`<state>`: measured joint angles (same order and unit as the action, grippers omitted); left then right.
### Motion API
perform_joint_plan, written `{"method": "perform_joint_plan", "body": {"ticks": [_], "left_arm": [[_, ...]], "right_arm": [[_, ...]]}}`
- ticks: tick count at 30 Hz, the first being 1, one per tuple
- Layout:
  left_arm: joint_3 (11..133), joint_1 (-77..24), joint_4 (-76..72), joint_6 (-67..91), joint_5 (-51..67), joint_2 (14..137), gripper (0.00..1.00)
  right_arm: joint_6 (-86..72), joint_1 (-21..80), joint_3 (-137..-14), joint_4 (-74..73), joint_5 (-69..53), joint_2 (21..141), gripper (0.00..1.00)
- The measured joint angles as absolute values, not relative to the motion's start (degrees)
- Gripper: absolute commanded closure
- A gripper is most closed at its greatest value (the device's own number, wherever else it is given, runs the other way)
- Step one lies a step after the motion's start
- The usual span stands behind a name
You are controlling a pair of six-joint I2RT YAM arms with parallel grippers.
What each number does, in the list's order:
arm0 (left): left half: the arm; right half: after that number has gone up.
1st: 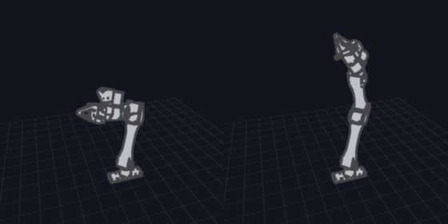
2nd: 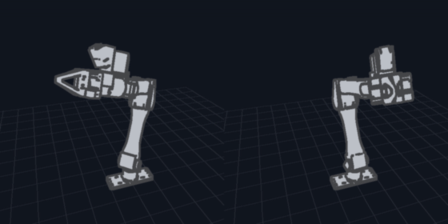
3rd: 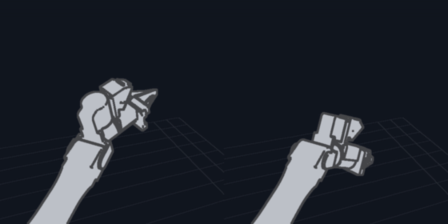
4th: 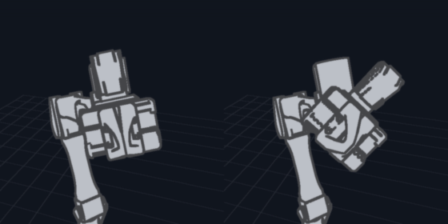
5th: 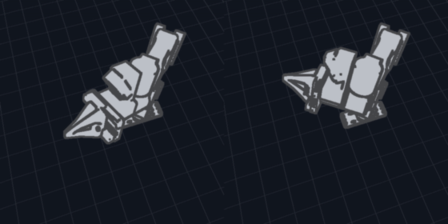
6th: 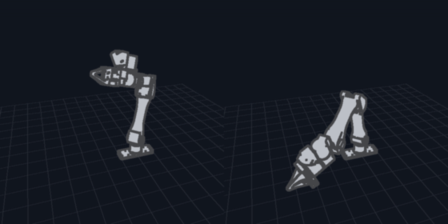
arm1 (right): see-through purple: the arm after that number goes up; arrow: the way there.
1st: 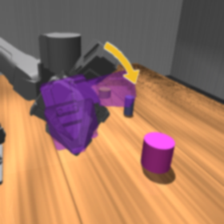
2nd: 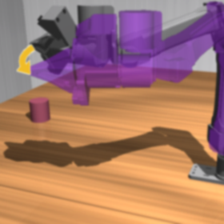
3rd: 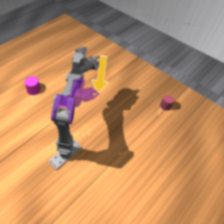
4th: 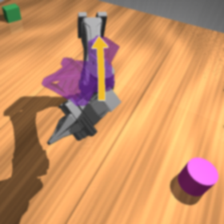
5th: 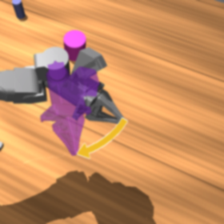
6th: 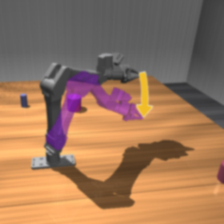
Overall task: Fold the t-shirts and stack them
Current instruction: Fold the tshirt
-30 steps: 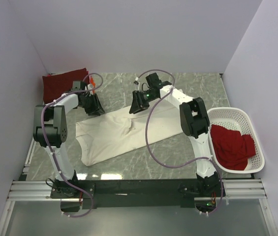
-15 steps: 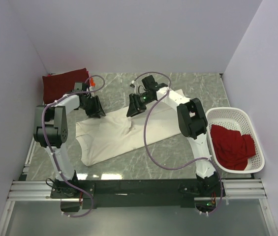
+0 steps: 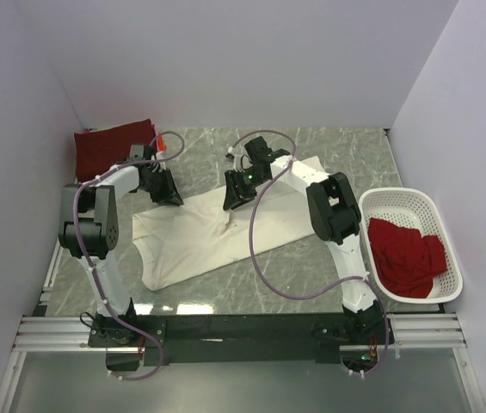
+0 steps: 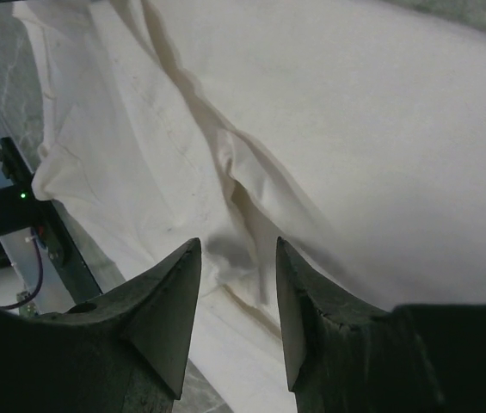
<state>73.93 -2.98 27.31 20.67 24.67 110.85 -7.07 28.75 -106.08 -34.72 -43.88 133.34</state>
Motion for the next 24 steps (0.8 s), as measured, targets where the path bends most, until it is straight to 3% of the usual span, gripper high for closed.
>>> {"method": "perform_joint_plan", "body": {"ticks": [5, 21, 24], "left_arm": [[73.93, -2.76, 27.24, 20.56, 25.45, 110.76, 0.87], [72.82, -0.56, 25.91, 20.62, 29.80, 107.48, 0.91], [72.51, -0.49, 25.78, 20.62, 30.33, 107.46, 0.91]], "right_arm": [[-6.55, 28.75, -104.77, -34.85, -42.22, 133.32, 0.52], [-7.68, 29.74, -103.04, -33.87, -46.26, 133.32, 0.61], [-8.34, 29.80, -103.04, -33.56, -47.48, 133.32, 0.69]]}}
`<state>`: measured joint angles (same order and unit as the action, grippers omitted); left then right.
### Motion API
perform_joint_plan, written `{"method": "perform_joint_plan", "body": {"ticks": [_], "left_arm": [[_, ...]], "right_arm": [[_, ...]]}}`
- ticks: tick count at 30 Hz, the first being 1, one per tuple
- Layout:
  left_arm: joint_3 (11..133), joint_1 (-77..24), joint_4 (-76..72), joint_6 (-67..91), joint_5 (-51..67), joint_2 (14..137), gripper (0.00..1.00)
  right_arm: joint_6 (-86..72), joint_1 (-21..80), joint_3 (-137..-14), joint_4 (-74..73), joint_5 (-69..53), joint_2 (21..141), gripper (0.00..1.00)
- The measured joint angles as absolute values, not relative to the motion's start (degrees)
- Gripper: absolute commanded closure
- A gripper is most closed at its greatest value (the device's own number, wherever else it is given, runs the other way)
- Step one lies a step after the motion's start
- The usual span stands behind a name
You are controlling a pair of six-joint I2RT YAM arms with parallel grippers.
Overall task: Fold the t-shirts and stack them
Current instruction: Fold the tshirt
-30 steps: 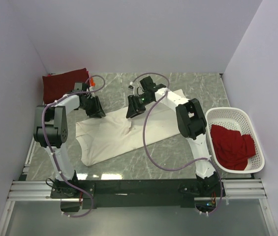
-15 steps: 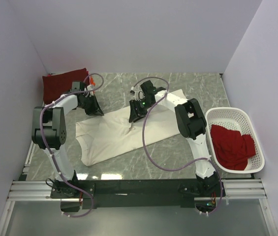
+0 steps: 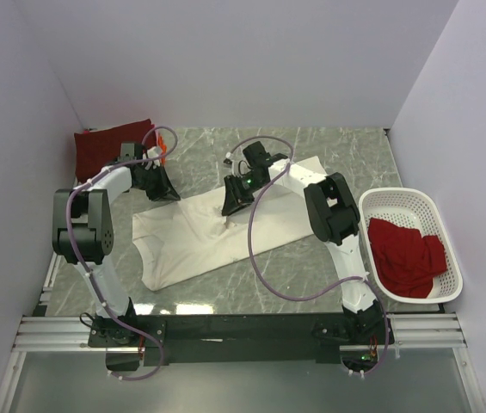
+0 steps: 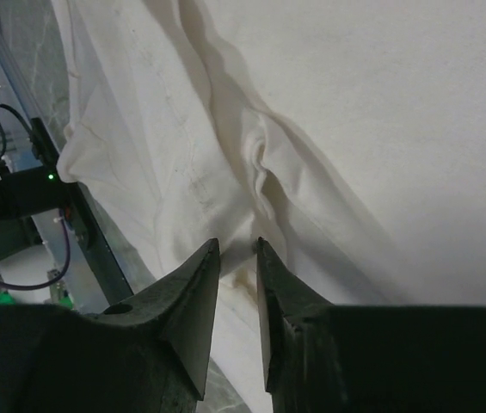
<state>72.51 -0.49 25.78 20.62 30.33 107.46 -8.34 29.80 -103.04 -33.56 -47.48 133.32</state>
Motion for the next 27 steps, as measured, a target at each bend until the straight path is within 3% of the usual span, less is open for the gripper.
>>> {"method": "perform_joint_plan", "body": {"ticks": [7, 11, 17, 18, 19, 21, 27], "left_arm": [[72.38, -0.40, 25.69, 20.62, 30.85, 107.42, 0.91], [72.36, -0.19, 25.61, 20.62, 30.98, 107.35, 0.92], [71.46, 1.21, 25.04, 20.60, 31.68, 106.17, 0.94], [71.44, 1.43, 25.04, 20.60, 31.70, 105.97, 0.93], [71.42, 1.54, 25.02, 20.62, 31.73, 105.84, 0.93], [71.33, 1.61, 24.73, 20.60, 31.86, 105.56, 0.93], [71.11, 1.58, 24.67, 20.58, 32.38, 105.45, 0.93]], "right_arm": [[-9.58, 29.87, -103.24, -32.99, -49.08, 133.32, 0.92], [-9.39, 29.85, -105.25, -33.63, -48.75, 133.32, 0.99], [-8.49, 29.50, -110.10, -34.17, -46.72, 133.12, 1.00], [-8.34, 29.47, -110.59, -34.35, -46.37, 133.10, 0.96], [-8.27, 29.45, -110.72, -34.30, -46.13, 133.01, 0.83], [-8.21, 29.36, -110.61, -34.61, -45.98, 132.88, 0.66], [-8.10, 29.34, -103.79, -33.85, -46.06, 131.04, 0.53]]}}
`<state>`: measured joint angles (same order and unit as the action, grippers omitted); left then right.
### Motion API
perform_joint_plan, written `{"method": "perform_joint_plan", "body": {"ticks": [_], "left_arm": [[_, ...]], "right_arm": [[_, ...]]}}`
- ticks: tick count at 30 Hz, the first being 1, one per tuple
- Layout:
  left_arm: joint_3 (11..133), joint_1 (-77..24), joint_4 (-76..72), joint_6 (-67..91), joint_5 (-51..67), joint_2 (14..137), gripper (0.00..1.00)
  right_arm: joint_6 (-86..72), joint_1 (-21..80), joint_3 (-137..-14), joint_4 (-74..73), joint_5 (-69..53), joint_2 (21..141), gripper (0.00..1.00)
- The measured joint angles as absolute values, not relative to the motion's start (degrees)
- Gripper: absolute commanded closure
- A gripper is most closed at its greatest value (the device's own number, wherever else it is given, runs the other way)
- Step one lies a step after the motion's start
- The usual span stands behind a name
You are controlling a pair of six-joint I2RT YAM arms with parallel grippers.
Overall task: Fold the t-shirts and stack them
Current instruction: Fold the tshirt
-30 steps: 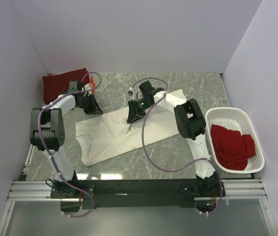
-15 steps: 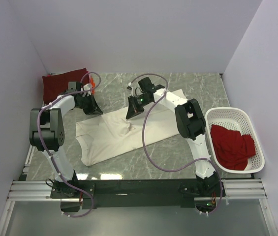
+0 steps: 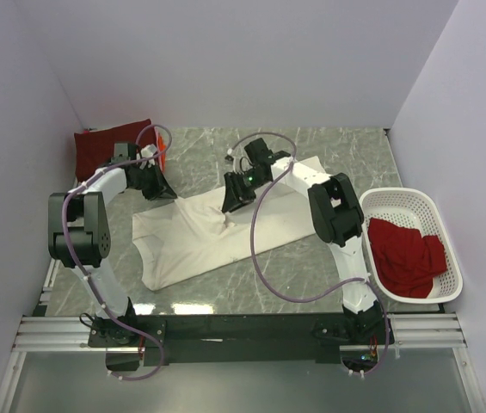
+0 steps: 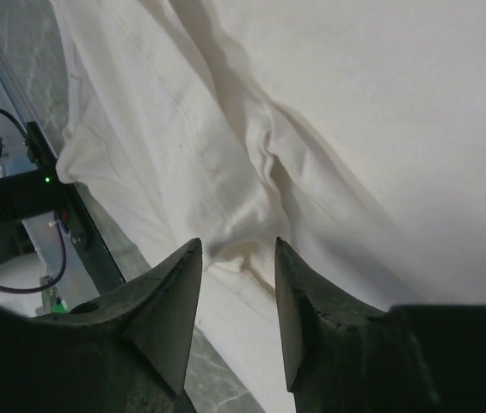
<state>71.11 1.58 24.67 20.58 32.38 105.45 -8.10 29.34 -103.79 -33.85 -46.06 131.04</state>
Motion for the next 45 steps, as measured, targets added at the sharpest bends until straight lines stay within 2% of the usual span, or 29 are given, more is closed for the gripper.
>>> {"method": "perform_joint_plan", "body": {"ticks": [5, 17, 20, 24, 29, 32, 34, 45], "left_arm": [[71.07, 1.58, 24.64, 20.49, 32.82, 105.45, 0.93], [70.94, 1.58, 24.67, 20.38, 33.15, 105.47, 0.93], [70.94, 1.58, 24.67, 20.38, 33.15, 105.47, 0.93], [70.94, 1.58, 24.67, 20.36, 33.15, 105.45, 0.93], [70.94, 1.58, 24.67, 20.25, 33.15, 105.45, 0.93], [70.94, 1.58, 24.67, 20.18, 33.15, 105.45, 0.93], [70.91, 1.58, 24.67, 20.16, 33.15, 105.47, 0.94], [70.48, 1.85, 24.49, 19.99, 33.67, 104.86, 0.99]], "right_arm": [[-9.63, 29.36, -99.33, -33.63, -46.22, 130.87, 0.52], [-14.63, 29.89, -98.76, -29.58, -50.50, 130.85, 0.54], [-15.64, 29.98, -98.76, -29.12, -50.94, 130.85, 0.59], [-16.45, 30.06, -98.80, -28.97, -51.31, 130.85, 0.73], [-16.93, 30.13, -99.46, -28.69, -51.33, 130.85, 0.87], [-17.06, 30.13, -99.66, -28.64, -51.31, 130.87, 0.92], [-16.88, 30.13, -99.92, -28.69, -51.31, 130.85, 1.00], [-10.15, 30.15, -101.10, -28.97, -47.77, 128.99, 1.00]]}}
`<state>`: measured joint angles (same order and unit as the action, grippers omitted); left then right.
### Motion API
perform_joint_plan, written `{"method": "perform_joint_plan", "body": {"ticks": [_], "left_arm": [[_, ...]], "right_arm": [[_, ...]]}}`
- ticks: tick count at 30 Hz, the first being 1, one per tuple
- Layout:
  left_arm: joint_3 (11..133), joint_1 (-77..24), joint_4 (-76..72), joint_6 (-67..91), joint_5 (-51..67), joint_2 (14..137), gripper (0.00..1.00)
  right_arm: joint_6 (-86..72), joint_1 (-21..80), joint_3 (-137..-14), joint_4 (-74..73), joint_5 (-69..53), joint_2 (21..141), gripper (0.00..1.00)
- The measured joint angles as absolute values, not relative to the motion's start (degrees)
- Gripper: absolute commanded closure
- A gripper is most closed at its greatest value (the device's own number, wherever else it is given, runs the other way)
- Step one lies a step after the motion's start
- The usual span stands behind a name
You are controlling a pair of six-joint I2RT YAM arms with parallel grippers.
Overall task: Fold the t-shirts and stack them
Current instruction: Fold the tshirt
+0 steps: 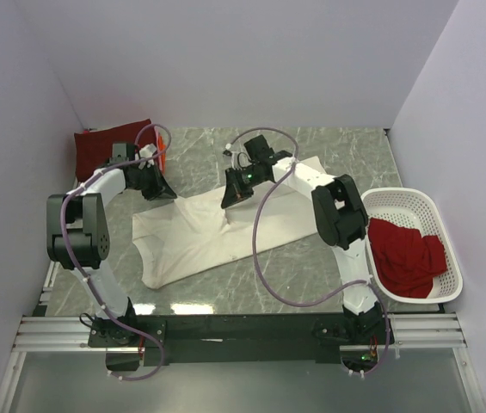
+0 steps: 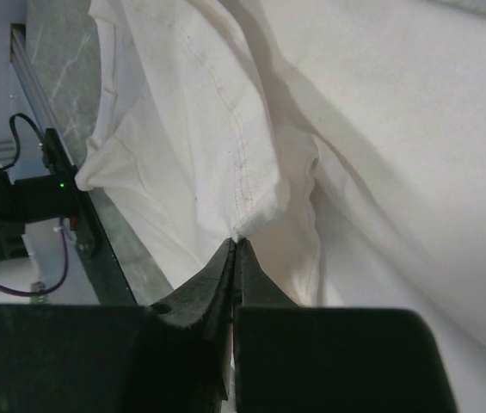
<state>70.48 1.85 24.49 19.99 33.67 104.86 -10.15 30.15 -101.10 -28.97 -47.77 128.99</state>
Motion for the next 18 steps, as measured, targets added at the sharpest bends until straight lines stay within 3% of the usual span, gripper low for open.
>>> {"method": "perform_joint_plan", "body": {"ticks": [6, 12, 16, 18], "left_arm": [[70.46, 2.63, 24.12, 19.92, 34.63, 103.92, 0.99], [70.46, 2.90, 24.21, 19.97, 35.18, 103.92, 0.99], [70.46, 2.90, 24.21, 19.99, 35.35, 103.92, 0.96], [70.46, 2.87, 24.21, 19.94, 35.35, 103.92, 0.84]], "right_arm": [[-4.86, 30.17, -96.51, -28.10, -44.36, 121.75, 1.00], [-3.22, 30.24, -96.60, -28.25, -41.58, 121.95, 1.00], [-3.22, 30.24, -96.60, -28.77, -40.18, 123.17, 0.93], [-3.25, 30.24, -96.60, -29.04, -39.42, 123.37, 0.83]]}}
